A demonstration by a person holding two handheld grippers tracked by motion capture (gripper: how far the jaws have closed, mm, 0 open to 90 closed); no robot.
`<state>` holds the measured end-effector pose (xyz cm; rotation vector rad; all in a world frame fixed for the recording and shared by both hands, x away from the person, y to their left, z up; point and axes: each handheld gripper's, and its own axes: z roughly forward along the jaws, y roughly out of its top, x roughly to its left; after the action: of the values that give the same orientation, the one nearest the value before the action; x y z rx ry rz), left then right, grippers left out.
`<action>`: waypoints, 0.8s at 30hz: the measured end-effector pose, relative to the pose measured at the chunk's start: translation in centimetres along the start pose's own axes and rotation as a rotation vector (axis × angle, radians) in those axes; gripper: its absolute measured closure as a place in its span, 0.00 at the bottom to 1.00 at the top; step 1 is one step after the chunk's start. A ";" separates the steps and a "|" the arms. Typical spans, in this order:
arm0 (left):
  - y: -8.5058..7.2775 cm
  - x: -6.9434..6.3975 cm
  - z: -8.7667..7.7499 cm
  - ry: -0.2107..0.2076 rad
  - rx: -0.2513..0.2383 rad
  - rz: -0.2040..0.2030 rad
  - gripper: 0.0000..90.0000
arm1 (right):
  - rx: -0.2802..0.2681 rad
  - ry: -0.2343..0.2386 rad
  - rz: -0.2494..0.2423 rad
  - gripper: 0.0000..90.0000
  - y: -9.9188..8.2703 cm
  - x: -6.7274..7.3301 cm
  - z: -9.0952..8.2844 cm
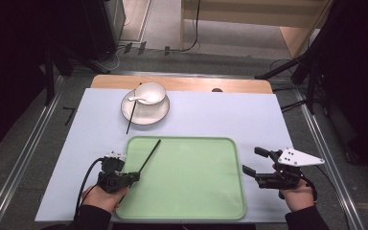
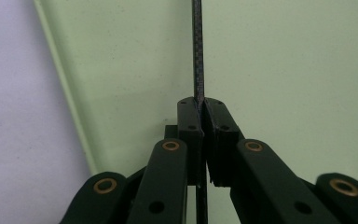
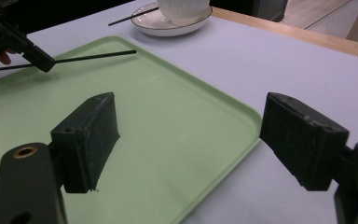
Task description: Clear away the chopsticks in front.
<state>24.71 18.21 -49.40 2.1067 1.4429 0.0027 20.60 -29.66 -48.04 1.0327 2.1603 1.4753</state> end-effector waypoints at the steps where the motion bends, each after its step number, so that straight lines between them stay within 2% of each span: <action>1: 0.0 0.0 0.1 0.000 0.003 0.001 0.97 | 0.000 0.000 0.000 0.22 0.0 0.0 0.0; 5: 0.1 0.2 0.5 0.015 0.017 -0.005 0.96 | 0.003 0.002 0.000 0.22 0.0 0.1 0.0; 8: 0.1 0.1 0.8 0.042 0.036 0.014 0.96 | 0.002 0.002 0.001 0.22 0.0 0.1 0.1; 24: 0.2 0.3 0.9 -0.004 0.033 0.017 0.90 | 0.010 0.006 0.003 0.22 -0.1 0.0 0.1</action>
<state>25.27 17.96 -50.17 2.1449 1.4316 -0.0187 20.61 -29.57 -48.18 1.0366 2.1733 1.4714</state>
